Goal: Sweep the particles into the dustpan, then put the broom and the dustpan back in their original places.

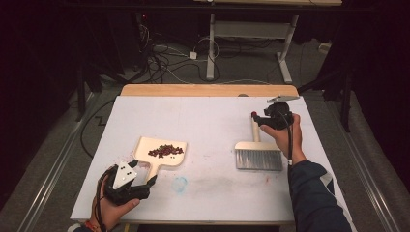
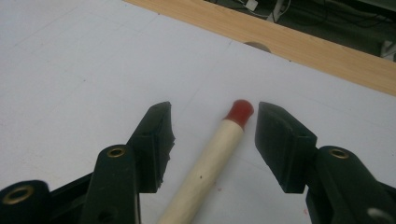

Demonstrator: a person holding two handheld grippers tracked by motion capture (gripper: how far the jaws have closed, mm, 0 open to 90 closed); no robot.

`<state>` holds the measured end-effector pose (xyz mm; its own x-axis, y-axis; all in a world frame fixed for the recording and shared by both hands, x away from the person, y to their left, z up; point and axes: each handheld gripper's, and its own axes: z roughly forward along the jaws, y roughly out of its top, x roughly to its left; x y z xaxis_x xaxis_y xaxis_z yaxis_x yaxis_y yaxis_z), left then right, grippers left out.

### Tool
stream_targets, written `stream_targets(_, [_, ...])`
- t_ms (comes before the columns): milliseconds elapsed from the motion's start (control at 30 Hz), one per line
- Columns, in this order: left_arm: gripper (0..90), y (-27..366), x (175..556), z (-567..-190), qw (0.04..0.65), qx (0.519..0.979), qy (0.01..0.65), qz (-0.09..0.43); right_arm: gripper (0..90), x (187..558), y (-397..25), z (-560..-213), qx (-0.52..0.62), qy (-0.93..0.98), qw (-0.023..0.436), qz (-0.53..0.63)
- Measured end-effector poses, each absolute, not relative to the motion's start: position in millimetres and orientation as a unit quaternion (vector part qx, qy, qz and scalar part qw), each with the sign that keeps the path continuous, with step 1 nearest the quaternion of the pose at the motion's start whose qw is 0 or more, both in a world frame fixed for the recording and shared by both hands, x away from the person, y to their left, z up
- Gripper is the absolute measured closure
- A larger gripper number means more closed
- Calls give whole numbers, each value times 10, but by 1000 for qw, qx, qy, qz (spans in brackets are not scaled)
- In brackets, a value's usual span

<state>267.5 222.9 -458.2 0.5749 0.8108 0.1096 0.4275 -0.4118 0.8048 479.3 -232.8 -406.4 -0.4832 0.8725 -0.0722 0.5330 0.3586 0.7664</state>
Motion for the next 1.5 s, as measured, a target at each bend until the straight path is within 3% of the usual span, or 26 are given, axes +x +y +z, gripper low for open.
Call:
stream_targets(900, [202,2203,2739,-4631,369,814,371,250,415,4394,-2180,-3995,402,777,259,409])
stream_targets(1200, [202,2161,2713,-4654,357,825,359,253,375,4325,-2192,-3961,393,775,264,419])
stream_targets(1500, [200,2148,2731,-4666,355,829,353,249,278,4256,-2201,-3905,391,762,278,434])
